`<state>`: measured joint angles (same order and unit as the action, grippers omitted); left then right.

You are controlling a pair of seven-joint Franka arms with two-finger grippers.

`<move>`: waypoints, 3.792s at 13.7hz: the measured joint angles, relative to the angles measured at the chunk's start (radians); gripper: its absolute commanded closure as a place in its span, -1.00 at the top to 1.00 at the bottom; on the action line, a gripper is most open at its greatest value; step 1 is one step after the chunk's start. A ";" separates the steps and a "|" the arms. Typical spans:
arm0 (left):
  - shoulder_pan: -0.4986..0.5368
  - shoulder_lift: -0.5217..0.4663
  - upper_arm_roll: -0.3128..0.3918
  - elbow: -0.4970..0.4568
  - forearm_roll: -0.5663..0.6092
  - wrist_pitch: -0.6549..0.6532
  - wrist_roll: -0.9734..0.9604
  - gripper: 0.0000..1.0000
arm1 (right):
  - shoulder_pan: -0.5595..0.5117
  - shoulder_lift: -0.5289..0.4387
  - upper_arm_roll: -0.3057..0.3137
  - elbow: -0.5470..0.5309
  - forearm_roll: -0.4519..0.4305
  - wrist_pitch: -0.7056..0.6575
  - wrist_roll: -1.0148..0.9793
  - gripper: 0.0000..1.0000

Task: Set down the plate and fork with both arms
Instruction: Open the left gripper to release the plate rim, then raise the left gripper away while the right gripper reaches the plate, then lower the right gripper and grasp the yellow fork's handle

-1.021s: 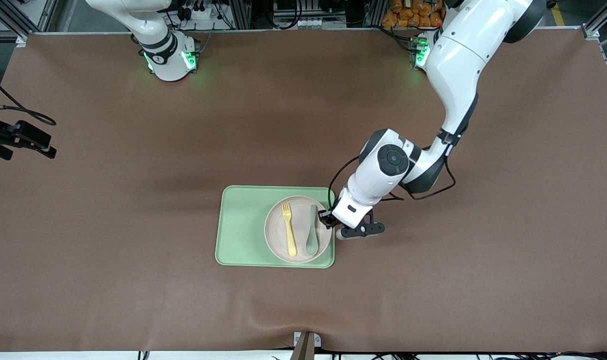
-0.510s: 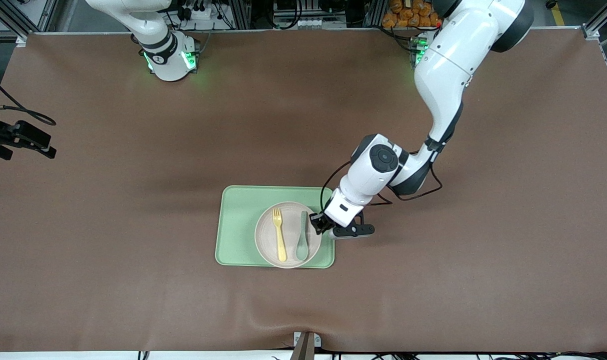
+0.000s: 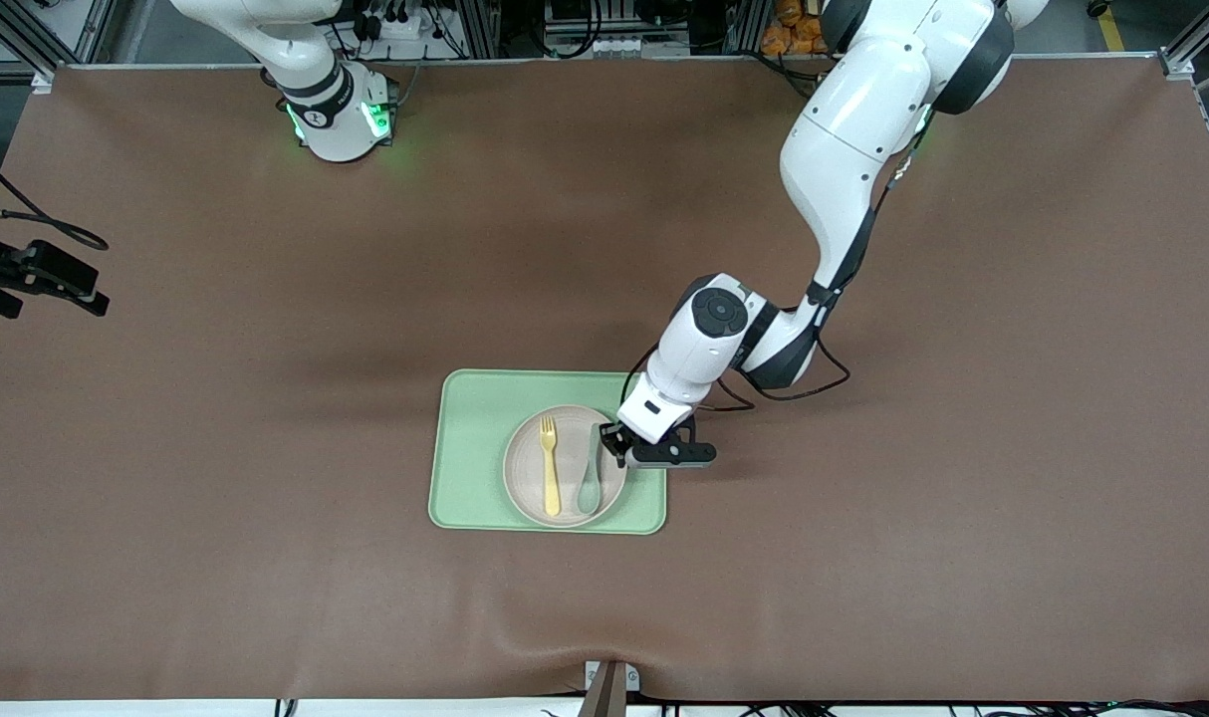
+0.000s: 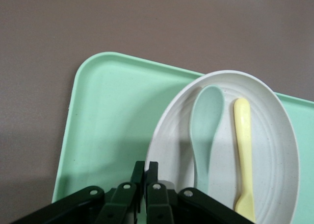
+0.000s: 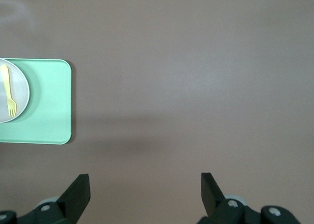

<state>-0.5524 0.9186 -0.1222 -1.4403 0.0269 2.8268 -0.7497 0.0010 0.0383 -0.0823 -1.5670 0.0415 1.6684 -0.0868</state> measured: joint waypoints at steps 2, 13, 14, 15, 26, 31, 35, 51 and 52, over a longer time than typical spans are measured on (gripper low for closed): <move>-0.001 0.002 0.000 0.000 0.000 0.000 0.000 -1.00 | -0.001 0.000 0.000 0.000 0.000 0.000 0.000 1.00; -0.017 -0.049 0.016 0.007 0.000 -0.029 -0.040 1.00 | -0.002 0.004 0.000 -0.003 0.000 -0.001 0.000 1.00; -0.010 -0.084 0.023 0.009 0.000 -0.081 -0.040 1.00 | -0.002 0.006 0.001 -0.004 0.001 -0.001 0.000 1.00; 0.003 -0.128 0.027 0.012 0.000 -0.155 -0.039 1.00 | -0.002 0.009 0.002 -0.004 0.001 -0.001 0.000 1.00; 0.284 -0.590 0.034 0.009 0.001 -0.924 0.305 1.00 | 0.204 0.245 0.033 0.021 0.010 0.224 0.202 1.00; 0.374 -0.698 0.034 0.004 0.001 -1.115 0.502 1.00 | 0.277 0.393 0.033 0.136 0.010 0.268 0.258 1.00; 0.422 -0.748 0.035 0.001 0.001 -1.195 0.623 1.00 | 0.352 0.540 0.034 0.231 0.010 0.338 0.378 1.00; 0.549 -0.845 0.035 -0.042 0.002 -1.311 0.771 1.00 | 0.542 0.838 0.033 0.287 0.010 0.634 0.552 0.33; 0.551 -0.845 0.035 -0.043 0.002 -1.311 0.771 1.00 | 0.547 0.842 0.033 0.288 0.009 0.634 0.556 0.30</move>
<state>-0.0010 0.0735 -0.0873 -1.4837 0.0286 1.5155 0.0218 0.5479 0.8800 -0.0495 -1.2793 0.0507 2.3026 0.4693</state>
